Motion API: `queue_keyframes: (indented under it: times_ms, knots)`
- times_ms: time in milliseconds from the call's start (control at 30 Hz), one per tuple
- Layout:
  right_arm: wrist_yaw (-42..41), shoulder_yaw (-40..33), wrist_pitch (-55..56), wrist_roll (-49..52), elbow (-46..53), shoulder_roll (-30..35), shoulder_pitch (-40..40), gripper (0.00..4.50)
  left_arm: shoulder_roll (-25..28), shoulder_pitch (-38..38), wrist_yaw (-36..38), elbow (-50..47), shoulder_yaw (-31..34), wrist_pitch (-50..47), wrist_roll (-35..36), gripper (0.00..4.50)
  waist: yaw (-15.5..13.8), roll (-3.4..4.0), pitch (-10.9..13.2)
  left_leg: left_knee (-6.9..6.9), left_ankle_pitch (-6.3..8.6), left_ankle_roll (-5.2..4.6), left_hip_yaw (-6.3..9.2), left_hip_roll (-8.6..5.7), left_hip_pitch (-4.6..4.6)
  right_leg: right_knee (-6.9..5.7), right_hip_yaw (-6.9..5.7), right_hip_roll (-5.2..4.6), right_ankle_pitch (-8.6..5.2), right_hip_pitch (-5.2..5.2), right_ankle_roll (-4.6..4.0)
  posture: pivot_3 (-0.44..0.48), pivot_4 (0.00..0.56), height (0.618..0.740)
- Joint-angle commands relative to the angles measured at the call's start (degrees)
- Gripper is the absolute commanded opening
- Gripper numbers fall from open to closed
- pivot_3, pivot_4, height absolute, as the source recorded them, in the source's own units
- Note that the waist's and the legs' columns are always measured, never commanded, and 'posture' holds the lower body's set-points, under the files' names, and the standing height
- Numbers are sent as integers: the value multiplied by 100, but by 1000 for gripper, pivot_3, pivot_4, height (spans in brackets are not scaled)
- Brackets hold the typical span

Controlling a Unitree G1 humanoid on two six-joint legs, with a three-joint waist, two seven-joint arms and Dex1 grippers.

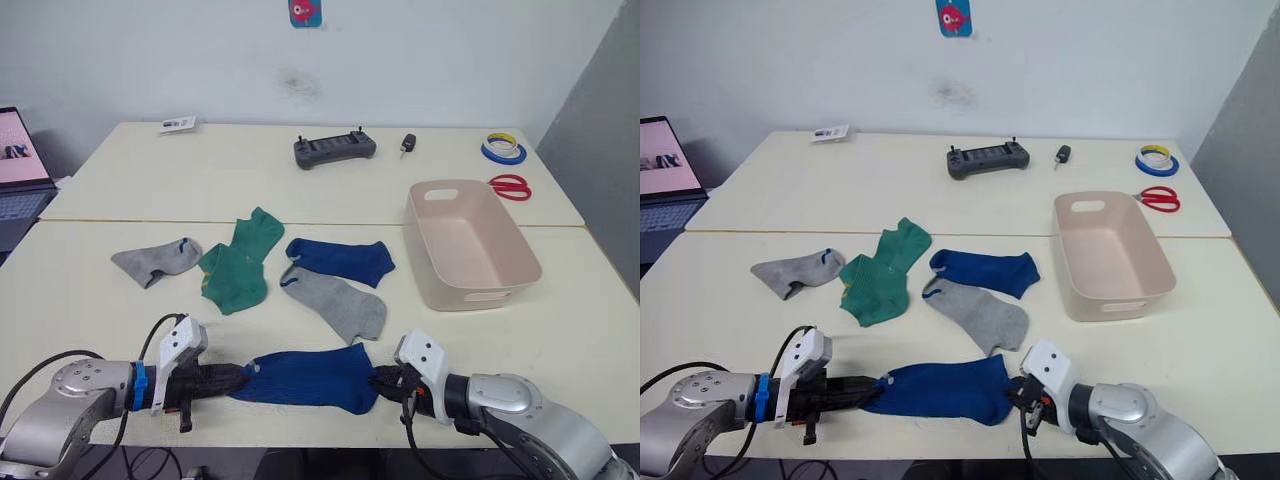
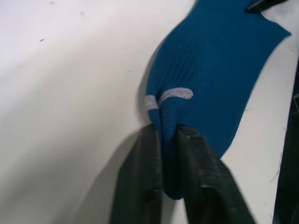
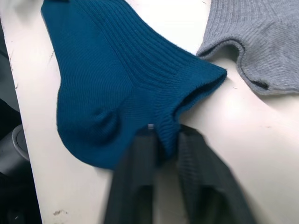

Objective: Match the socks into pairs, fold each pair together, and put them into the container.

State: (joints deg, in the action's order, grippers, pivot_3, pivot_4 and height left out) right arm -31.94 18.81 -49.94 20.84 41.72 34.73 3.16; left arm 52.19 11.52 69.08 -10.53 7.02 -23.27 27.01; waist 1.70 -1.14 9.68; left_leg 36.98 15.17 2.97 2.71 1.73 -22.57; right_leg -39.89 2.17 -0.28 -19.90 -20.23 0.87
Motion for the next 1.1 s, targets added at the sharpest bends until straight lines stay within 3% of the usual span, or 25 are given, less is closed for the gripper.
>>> queue_keyframes:
  times_ms: [33,167,233,267,367,533,800,1100]
  knots:
    - [26,-237,25,22,271,126,62,2156,84,89,-2,391,115,316,-282,1866,0,1,0,0,0,0,0,0,1,0,0,0,0,0,0,0,150,740]
    - [-99,-529,153,60,444,380,162,3533,19,18,-60,765,353,965,-363,2949,0,2,-1,-1,0,0,0,0,3,-1,-1,0,0,2,0,0,150,740]
    - [-182,-688,327,61,475,483,189,4317,48,-62,-74,899,528,929,-217,2978,0,2,-1,-1,0,0,1,2,3,-1,-3,2,0,1,0,0,150,740]
    - [-256,-776,421,110,494,522,196,4450,74,-117,-97,943,623,784,-112,2978,0,1,-1,-1,0,0,2,2,3,-1,-3,3,0,2,0,0,150,740]
    - [-455,-946,703,268,522,522,173,4450,102,-364,-83,1004,748,586,43,2978,9,-1,1,-1,0,0,2,3,1,-1,-4,4,0,0,0,0,150,740]
    - [-287,-723,856,68,211,211,-65,4450,-144,-765,-121,913,429,605,-78,2978,7,-3,1,1,0,0,3,2,-5,1,-5,5,0,-1,1,0,150,740]
    - [-275,-595,960,-109,131,175,-115,4450,-128,-759,95,569,212,570,-118,2978,9,-4,2,1,0,0,2,2,-9,0,-3,4,0,-5,0,0,150,740]
    - [-307,-567,987,-181,140,151,-125,4450,-313,-955,-221,735,-285,1293,-920,2978,1,-3,2,2,0,0,2,0,-9,0,-3,4,0,-4,0,0,150,740]
